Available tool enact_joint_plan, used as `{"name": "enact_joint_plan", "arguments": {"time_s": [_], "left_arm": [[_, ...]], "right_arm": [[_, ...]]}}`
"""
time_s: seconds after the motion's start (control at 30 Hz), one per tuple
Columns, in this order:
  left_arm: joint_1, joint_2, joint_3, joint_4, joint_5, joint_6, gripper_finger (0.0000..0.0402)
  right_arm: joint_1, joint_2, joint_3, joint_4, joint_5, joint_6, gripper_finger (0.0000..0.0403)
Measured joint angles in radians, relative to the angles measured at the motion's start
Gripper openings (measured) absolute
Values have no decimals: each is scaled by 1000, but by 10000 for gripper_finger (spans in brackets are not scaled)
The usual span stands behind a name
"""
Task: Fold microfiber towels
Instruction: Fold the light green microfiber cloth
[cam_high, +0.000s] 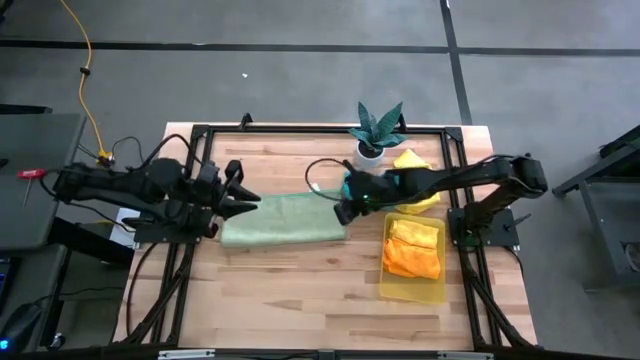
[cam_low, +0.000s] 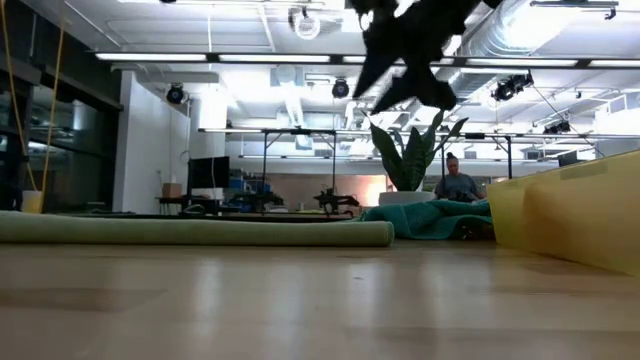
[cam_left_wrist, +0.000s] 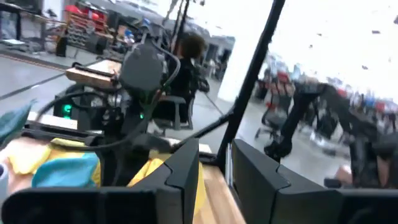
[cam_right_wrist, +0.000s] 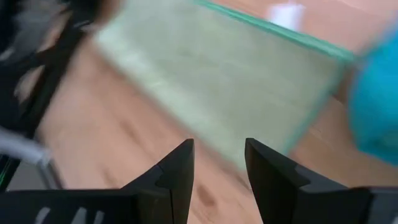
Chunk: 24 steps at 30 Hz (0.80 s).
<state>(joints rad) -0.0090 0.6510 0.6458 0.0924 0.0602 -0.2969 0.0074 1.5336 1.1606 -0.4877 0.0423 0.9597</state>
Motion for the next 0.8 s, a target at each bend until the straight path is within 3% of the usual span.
{"name": "enact_joint_plan", "arguments": {"time_s": [0.17, 0.8], "left_arm": [[-7, -25, -36, 47, -20, -49, 79], [-13, -14, -36, 30, -30, -60, 78]], "right_arm": [[-10, 77, 3, -39, 11, 160, 135], [-65, 344, 3, 7, 29, 300, 135]]}}
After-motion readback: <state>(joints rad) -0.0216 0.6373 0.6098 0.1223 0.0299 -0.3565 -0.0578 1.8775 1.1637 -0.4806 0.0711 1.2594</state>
